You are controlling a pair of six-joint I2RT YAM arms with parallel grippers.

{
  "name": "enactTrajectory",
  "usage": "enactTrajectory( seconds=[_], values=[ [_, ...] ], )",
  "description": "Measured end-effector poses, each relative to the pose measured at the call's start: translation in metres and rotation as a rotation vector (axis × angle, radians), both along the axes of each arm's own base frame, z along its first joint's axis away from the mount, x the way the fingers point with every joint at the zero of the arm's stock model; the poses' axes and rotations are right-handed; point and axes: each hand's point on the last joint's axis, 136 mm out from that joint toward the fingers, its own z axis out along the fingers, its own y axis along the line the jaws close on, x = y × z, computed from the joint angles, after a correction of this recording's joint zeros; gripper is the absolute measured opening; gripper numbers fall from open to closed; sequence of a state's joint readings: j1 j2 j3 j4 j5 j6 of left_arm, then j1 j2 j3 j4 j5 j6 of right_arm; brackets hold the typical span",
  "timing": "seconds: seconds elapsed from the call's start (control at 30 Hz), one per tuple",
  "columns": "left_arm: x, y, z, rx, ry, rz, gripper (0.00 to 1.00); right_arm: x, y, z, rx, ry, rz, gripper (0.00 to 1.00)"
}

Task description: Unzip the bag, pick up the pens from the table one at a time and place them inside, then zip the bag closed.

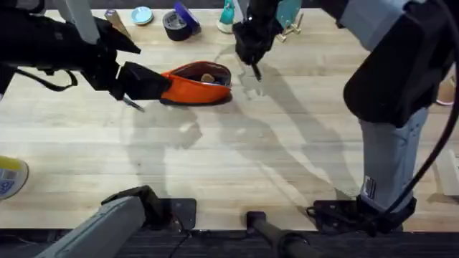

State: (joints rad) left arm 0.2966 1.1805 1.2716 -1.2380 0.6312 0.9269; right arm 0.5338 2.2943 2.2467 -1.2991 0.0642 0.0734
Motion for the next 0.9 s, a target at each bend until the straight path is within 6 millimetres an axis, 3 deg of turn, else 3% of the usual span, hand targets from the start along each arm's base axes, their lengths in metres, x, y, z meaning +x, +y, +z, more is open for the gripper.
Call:
enactTrajectory(
  seconds=[0.03, 0.13, 0.17, 0.23, 0.43, 0.47, 0.57, 0.77, 0.8, 0.9],
  values=[
    [0.0, 0.0, 0.0, 0.0, 0.0, 0.0, 0.993, 0.002, -0.017, 0.011, 0.001, -0.003, -0.029, 0.035],
    [0.0, 0.0, 0.0, 0.0, 0.0, 0.0, 0.993, 0.006, -0.028, 0.026, 0.013, -0.027, -0.049, 0.035],
    [0.0, 0.0, 0.0, 0.0, 0.0, 0.0, 0.993, 0.007, -0.038, 0.047, 0.031, -0.064, -0.062, 0.035],
    [0.0, 0.0, 0.0, 0.0, 0.0, 0.0, 0.993, 0.006, -0.04, 0.055, 0.038, -0.077, -0.063, 0.035],
    [0.0, 0.0, 0.0, 0.0, 0.0, 0.0, 0.993, 0.003, -0.042, 0.062, 0.044, -0.091, -0.061, 0.035],
    [0.0, 0.0, 0.0, 0.0, 0.0, 0.0, 0.993, -0.011, -0.052, 0.055, 0.035, -0.08, -0.051, 0.035],
    [0.0, 0.0, 0.0, 0.0, 0.0, 0.0, 0.993, -0.032, -0.072, 0.068, 0.05, -0.135, -0.012, 0.035],
    [0.0, 0.0, 0.0, 0.0, 0.0, 0.0, 0.993, -0.055, -0.061, 0.075, 0.129, -0.132, 0.184, 0.034],
    [0.0, 0.0, 0.0, 0.0, 0.0, 0.0, 0.993, -0.067, -0.037, 0.077, 0.231, -0.129, 0.475, 0.033],
    [0.0, 0.0, 0.0, 0.0, 0.0, 0.0, 0.993, -0.069, -0.031, 0.078, 0.237, -0.152, 0.601, 0.033]
  ],
)
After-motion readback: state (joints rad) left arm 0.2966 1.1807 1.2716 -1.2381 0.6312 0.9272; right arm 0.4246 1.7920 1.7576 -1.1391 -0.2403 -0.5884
